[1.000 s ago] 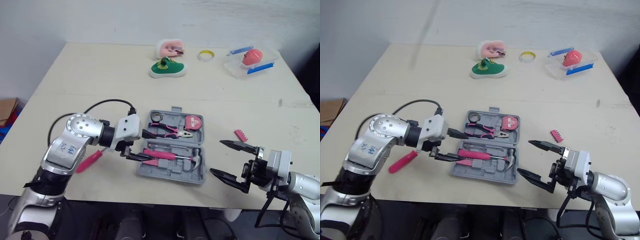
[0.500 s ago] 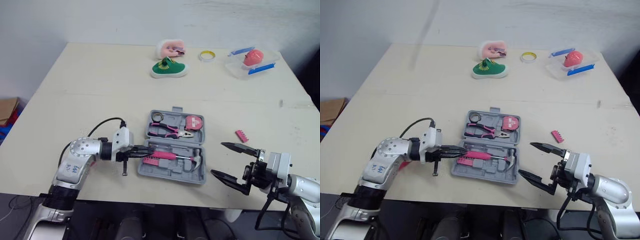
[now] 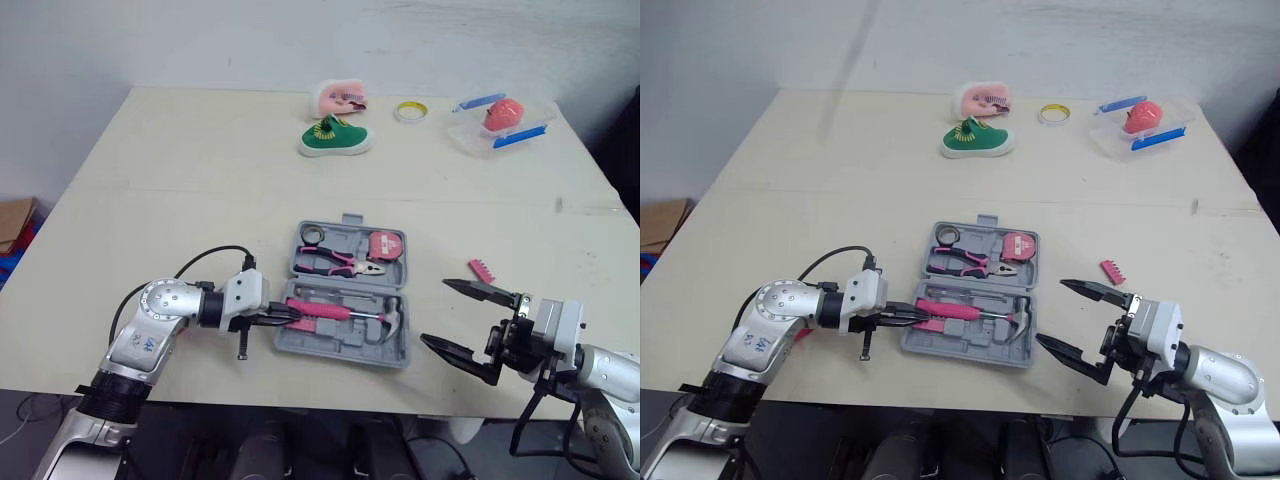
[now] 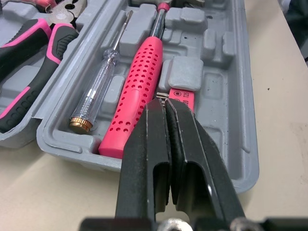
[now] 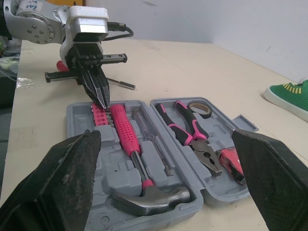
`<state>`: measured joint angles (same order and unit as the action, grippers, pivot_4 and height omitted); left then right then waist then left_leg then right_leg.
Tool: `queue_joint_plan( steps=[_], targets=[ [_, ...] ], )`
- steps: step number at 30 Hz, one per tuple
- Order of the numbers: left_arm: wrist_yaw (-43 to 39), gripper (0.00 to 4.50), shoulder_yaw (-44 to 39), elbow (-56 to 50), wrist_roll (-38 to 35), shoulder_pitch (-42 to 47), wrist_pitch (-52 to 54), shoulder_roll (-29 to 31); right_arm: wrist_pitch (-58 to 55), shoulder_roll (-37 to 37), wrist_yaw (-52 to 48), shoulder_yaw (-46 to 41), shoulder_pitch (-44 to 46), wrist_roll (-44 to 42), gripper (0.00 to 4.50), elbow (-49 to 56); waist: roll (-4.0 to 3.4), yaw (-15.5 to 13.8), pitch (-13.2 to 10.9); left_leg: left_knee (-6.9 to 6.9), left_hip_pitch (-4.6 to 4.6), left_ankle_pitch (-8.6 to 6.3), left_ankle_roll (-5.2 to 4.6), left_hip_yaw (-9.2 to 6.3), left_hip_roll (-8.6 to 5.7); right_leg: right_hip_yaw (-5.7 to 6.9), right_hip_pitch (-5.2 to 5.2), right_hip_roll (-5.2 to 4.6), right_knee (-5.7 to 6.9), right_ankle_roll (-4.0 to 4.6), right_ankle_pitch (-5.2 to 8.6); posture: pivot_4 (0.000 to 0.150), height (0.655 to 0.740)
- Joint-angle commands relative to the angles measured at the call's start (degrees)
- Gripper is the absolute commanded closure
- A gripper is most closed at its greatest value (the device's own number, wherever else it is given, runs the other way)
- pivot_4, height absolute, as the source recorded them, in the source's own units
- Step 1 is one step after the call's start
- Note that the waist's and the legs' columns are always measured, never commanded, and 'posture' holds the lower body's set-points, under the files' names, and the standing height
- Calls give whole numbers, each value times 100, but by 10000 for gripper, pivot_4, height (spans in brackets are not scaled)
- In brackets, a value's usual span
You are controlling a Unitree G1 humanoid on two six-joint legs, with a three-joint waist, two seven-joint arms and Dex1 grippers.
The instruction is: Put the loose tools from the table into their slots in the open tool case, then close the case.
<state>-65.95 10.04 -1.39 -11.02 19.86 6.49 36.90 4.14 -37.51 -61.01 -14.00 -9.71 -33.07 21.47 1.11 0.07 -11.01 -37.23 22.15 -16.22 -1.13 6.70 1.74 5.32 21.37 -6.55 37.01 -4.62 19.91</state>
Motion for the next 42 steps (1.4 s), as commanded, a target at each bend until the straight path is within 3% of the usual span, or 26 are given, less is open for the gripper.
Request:
queue_joint_plan(
  steps=[1, 8, 10, 14, 18, 21, 29, 30, 42],
  targets=[
    [-10, 44642, 526, 164, 700, -88, -54, 238, -62, -69, 102, -76, 61, -10, 0, 250, -7, 5, 7, 2, 0, 0, 0, 1, 0, -1, 0, 0, 0, 0, 0, 1500, 7400],
    [375, 44642, 910, 213, 1127, 76, 769, 276, -131, -60, 155, -67, 168, 23, 0, 245, -38, -2, 50, 7, -45, -20, -28, 1, 1, -2, -45, 0, -7, 1, 0, 1500, 7400],
    [438, 44642, 767, 200, 833, 52, 704, 133, -144, -64, 157, -98, 176, 21, 0, 240, -48, -9, 73, 19, -100, -39, -13, -2, 4, -3, -99, -1, -24, 4, 3, 1500, 7400],
    [389, 44642, 242, 143, 168, 23, 20, -230, -117, -133, 121, -316, 71, -16, 0, 169, -67, -35, 83, 20, -92, -49, 0, -4, 3, -5, -92, -6, -25, 5, 3, 1500, 7400],
    [196, 44642, -612, -254, -1073, -61, 338, -432, 43, -203, 116, -716, -26, 33, 0, -142, -46, -19, 67, 18, -69, -32, -29, -4, 3, -3, -72, -5, -27, 5, 3, 1500, 7400],
    [514, 36595, -1648, 154, -1433, -175, 526, -98, 393, -221, 192, -1405, -182, 196, 0, -784, -33, -1, 56, 18, -65, -33, -28, -6, 4, 1, -74, -5, -38, 4, 3, 1500, 7400],
    [815, 2489, -3216, 2037, -1183, -524, -524, 783, 1398, 51, 627, -2444, -732, 693, 0, -1907, -36, 14, 48, 35, -72, -41, -26, -1, 5, 3, -74, -1, -52, 5, 4, 1500, 7400],
    [922, 600, -3323, 2272, -1088, -621, -674, 883, 1450, 95, 706, -2542, -803, 710, 0, -2037, -36, 14, 48, 36, -70, -46, -22, -1, 5, 2, -73, -2, -56, 5, 3, 1500, 7400],
    [1242, 600, -4729, 2990, -1300, -2046, -961, 1290, 1952, 413, 1438, -3374, -1683, 846, 0, -3120, -36, 24, 48, 128, -74, -66, 25, 7, 3, 2, -57, -5, -114, 15, 12, 1500, 7400]
  ],
)
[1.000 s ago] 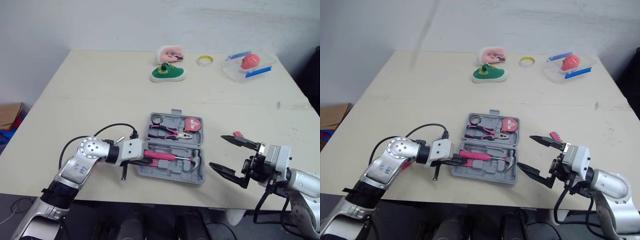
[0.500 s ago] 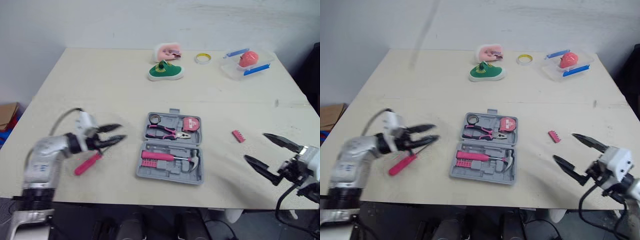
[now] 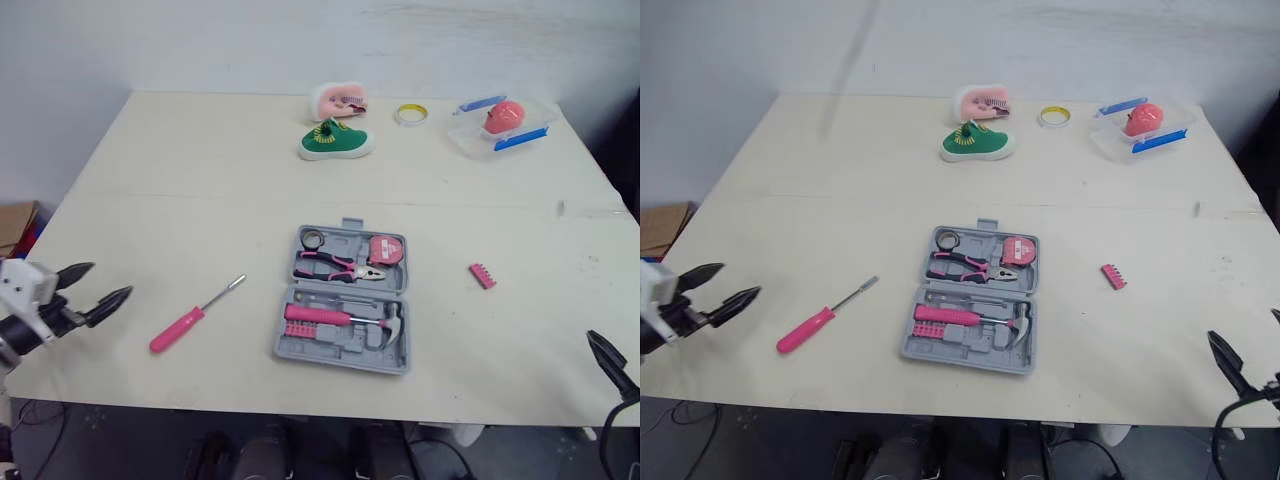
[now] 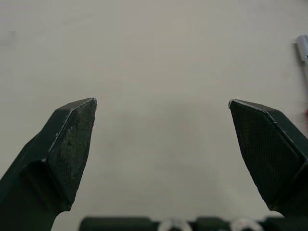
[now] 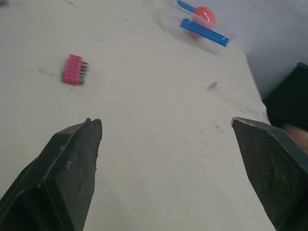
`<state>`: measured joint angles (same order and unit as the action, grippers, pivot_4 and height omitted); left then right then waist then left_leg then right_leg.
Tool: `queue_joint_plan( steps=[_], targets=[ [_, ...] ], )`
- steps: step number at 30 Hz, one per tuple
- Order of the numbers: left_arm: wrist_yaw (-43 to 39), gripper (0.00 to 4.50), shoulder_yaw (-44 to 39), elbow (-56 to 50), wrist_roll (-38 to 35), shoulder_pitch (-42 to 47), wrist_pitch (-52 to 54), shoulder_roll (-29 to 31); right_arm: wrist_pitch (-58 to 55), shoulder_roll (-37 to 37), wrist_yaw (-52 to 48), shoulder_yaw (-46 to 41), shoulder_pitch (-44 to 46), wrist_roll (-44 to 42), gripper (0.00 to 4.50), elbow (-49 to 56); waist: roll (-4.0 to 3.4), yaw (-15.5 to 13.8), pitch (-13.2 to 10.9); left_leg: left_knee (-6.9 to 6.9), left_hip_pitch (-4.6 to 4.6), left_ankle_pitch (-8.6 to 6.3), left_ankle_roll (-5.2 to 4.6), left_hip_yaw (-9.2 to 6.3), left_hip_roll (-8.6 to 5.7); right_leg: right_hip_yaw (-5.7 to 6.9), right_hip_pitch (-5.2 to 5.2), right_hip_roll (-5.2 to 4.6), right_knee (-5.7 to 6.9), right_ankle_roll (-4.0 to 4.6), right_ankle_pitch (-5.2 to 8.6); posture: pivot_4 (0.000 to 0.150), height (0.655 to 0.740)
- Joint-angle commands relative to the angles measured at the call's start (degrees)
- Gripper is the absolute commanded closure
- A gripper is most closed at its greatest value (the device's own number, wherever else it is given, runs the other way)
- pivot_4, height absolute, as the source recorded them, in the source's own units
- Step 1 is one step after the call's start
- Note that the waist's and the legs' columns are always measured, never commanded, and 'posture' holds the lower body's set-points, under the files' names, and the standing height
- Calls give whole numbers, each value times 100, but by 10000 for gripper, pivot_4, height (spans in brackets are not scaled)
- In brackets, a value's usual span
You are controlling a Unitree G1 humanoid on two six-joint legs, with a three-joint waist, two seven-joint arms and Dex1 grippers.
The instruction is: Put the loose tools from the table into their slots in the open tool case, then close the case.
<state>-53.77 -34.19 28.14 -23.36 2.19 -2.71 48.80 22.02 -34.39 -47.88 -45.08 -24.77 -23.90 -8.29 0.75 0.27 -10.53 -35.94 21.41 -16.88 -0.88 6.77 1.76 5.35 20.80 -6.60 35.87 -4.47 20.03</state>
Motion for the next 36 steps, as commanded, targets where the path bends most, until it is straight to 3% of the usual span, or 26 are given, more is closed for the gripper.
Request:
queue_joint_plan(
  steps=[1, 8, 11, 15, 21, 27, 36],
  targets=[
    [-4, 600, -324, -28, -128, -369, 105, 93, 184, 118, 144, -250, -213, -72, 0, -173, 0, 11, 0, 2, 0, 0, 1, 0, 0, 0, 1, 0, 0, 1, 1, 1500, 7400],
    [71, 600, -115, -1194, -443, -305, 701, -113, -581, 61, 997, 40, 167, 124, 0, 217, -2, 50, -2, -6, -20, 5, 4, 3, 2, -16, -17, -2, 3, 1, -12, 1500, 7400],
    [85, 600, 57, -1720, -548, -180, 915, -184, -793, 60, 756, 332, 401, -166, 0, 660, -4, 61, -2, 0, -20, 10, 11, 2, 3, -19, -9, -2, 5, 10, -11, 1500, 7400],
    [102, 600, 384, -2369, -705, 96, 1234, -320, -1987, -10, 1571, 633, 705, 120, 0, 1116, -12, 100, 0, 8, 0, 16, 13, 4, 1, -18, 16, -2, 10, 12, -8, 1500, 7400],
    [-263, 600, 1149, -3284, -1093, 666, 1902, -315, -2782, -37, 1123, 1318, 1255, -383, 0, 1559, -4, 124, -4, 6, 30, 54, 4, 15, -1, -13, 43, 8, 16, 6, -5, 1500, 7400],
    [-715, 600, 2231, -4112, -1410, 1539, 2462, -461, -3257, -100, 748, 2018, 1860, -386, 0, 1420, -4, 129, -5, -19, 32, 68, -15, 21, -10, -28, 41, 7, 33, -20, -22, 1500, 7400],
    [-668, 600, 3031, -4854, -1537, 1706, 2854, -988, -3577, -51, 1015, 2725, 2686, 217, 0, 618, 0, 123, -7, -21, 27, 78, -2, 29, -8, -37, 46, 16, 50, -16, -20, 1500, 7400]
  ],
)
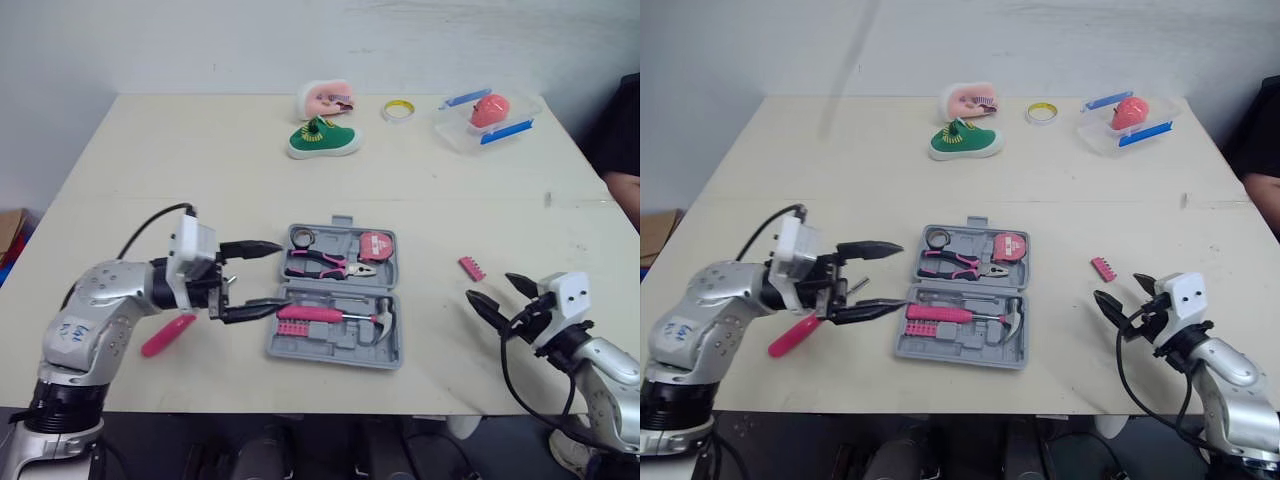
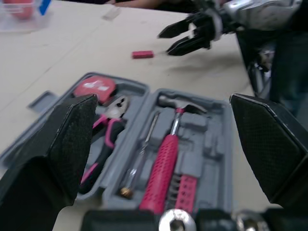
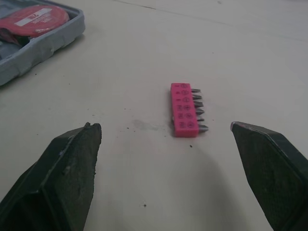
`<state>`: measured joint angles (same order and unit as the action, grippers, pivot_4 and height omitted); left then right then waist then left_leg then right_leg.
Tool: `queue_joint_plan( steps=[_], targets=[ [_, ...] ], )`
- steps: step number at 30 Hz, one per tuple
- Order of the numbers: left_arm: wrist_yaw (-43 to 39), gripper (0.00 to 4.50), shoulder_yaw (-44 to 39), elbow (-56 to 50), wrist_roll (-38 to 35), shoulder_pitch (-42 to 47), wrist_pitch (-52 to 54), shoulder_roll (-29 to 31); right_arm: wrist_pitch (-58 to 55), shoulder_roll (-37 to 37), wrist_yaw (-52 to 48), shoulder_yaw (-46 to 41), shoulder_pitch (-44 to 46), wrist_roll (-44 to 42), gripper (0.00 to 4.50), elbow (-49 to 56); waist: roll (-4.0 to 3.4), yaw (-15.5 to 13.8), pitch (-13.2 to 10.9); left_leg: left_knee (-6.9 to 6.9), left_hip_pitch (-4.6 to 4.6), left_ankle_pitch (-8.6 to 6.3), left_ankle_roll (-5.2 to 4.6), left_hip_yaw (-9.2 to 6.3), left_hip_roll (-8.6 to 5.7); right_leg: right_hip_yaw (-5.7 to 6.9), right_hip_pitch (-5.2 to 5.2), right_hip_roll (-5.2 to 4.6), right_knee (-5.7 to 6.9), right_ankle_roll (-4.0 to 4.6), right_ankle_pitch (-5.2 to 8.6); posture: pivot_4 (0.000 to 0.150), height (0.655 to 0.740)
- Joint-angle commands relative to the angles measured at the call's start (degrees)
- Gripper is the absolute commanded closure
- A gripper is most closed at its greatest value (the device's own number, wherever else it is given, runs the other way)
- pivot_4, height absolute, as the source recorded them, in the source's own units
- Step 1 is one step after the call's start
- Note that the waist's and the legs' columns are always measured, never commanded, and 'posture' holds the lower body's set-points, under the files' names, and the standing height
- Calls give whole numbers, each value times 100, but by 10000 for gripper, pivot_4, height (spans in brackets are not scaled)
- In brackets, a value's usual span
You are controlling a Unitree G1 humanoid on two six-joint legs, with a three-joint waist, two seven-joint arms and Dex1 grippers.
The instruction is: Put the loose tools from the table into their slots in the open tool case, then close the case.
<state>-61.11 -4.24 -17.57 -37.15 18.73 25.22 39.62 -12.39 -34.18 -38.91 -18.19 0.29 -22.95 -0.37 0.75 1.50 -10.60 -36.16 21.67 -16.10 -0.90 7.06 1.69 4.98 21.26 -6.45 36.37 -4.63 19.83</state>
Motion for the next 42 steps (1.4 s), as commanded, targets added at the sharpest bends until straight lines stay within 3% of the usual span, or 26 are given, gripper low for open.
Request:
queue_joint_plan(
  steps=[1, 17, 31, 34, 37, 41, 42],
  targets=[
    [86, 600, 65, -315, -145, 48, 72, -103, -150, -79, 137, 78, 247, 180, 0, -248, 0, 2, 0, -2, 0, 0, -1, 1, -1, -2, 0, 0, 2, 0, 0, 1500, 7400],
    [206, 600, 240, -494, -98, -55, 133, -266, -404, -21, 264, 503, 1249, 594, 0, -1292, 5, 10, -1, -11, -4, 6, -1, 4, 1, -10, -2, 0, 14, 0, 0, 1500, 7400],
    [89, 600, 238, -397, -57, -86, 71, -216, -522, 15, 237, 591, 1038, 669, 0, -1295, 12, 3, 4, -10, -5, 6, -1, 1, 1, -9, -4, 0, 12, 0, 0, 1500, 7400],
    [37, 0, 274, -361, -46, -35, 59, -225, -553, 55, 259, 543, 1014, 621, 7694, -1333, 13, 3, 4, -10, -5, 6, -1, 1, 1, -9, -4, 0, 12, 0, 0, 1500, 7400],
    [-7, 0, 298, -315, -25, -7, 25, -235, -510, 118, 258, 456, 979, 538, 23421, -1414, 19, -4, 8, -12, -15, 5, -2, 0, 1, -9, -20, 0, 7, -1, -1, 1500, 7400],
    [-41, 0, 346, -246, 27, 26, -26, -270, -419, 169, 308, 366, 992, 500, 36445, -1546, 20, -19, 8, -11, -38, -3, -2, -12, 0, -4, -56, -1, -14, -6, -4, 1500, 7400],
    [-50, 0, 362, -236, 41, 30, -42, -281, -395, 167, 305, 362, 989, 495, 36735, -1571, 20, -20, 8, -10, -41, -15, 14, -14, 0, -3, -61, -1, -20, -8, -6, 1500, 7400]
  ],
)
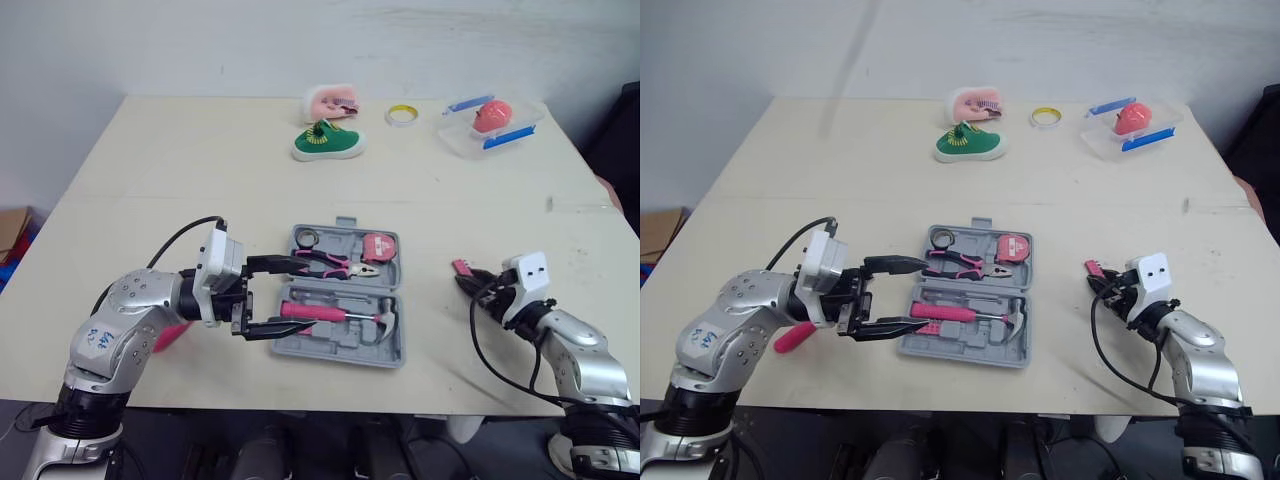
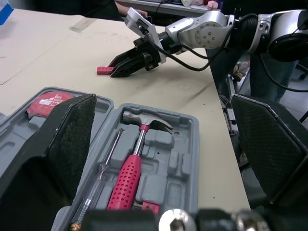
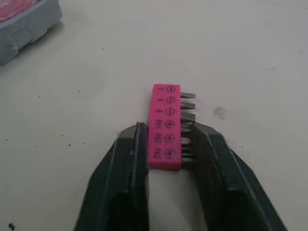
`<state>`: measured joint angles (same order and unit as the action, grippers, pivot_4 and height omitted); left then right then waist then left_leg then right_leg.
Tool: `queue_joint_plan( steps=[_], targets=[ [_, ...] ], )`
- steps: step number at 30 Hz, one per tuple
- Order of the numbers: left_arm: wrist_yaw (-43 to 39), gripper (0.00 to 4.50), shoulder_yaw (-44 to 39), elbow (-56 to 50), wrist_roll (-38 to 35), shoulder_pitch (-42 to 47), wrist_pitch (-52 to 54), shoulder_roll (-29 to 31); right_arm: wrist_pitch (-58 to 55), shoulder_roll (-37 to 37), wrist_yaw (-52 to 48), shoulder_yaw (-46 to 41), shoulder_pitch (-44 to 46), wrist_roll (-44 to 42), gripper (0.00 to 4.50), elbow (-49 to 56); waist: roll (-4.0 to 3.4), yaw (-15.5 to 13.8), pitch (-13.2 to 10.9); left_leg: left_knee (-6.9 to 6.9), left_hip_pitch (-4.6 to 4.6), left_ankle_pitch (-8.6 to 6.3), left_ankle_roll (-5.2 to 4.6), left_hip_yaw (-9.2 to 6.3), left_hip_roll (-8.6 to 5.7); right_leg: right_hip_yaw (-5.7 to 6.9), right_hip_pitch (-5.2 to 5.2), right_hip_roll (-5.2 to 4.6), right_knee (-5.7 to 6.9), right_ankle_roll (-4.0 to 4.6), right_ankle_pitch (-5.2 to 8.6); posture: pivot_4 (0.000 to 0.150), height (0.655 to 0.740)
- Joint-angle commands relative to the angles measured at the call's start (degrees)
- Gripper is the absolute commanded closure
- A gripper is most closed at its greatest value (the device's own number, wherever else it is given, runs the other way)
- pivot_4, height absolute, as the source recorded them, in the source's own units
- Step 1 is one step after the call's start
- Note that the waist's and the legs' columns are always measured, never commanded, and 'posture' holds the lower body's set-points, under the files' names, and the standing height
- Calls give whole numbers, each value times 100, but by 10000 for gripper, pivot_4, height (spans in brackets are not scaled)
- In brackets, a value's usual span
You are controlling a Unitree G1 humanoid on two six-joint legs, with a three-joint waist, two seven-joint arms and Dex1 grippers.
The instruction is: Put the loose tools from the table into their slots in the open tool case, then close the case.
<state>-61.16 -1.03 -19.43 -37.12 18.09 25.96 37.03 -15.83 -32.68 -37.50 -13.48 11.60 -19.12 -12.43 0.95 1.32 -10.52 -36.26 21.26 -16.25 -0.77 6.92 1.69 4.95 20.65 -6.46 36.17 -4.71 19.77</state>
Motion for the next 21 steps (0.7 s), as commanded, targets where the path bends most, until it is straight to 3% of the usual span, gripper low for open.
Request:
queue_joint_plan(
  steps=[1, 6, 11, 16, 21],
  targets=[
    [-51, 0, 49, -44, 49, 98, -126, -31, -34, 13, 156, -107, -143, 106, 36735, -380, 0, -1, 0, 1, 0, -3, -1, -1, 0, 1, -3, 0, -8, -3, -3, 1500, 7400],
    [-212, 0, 106, 157, 103, 268, -257, -77, 289, -65, 68, -264, -182, 38, 36736, -176, 1, -15, 0, 0, 6, -5, -11, 0, -5, 1, -8, -4, -26, -17, -13, 1500, 7400],
    [-567, 0, 78, 364, 44, 473, -371, -12, 306, -497, -741, -280, -214, -446, 36736, 1016, -19, -75, -11, 2, 26, 7, -32, 2, -5, 3, 15, -4, -25, -17, -13, 1500, 7400],
    [-884, 0, -20, 728, 208, 507, -645, 149, -807, -1351, -1702, 45, -229, -1254, 36736, 2635, -27, -43, -16, 7, 70, 7, -30, 14, 2, 5, 71, 5, -20, -12, -10, 1500, 7400],
    [-1181, 0, 58, 975, 415, 457, -926, 348, -1964, -1932, -2177, 901, 233, -1814, 36736, 3924, -24, -30, -18, 0, 95, 9, -33, 4, 6, 19, 88, 8, -21, -10, -8, 1500, 7400]
  ],
)
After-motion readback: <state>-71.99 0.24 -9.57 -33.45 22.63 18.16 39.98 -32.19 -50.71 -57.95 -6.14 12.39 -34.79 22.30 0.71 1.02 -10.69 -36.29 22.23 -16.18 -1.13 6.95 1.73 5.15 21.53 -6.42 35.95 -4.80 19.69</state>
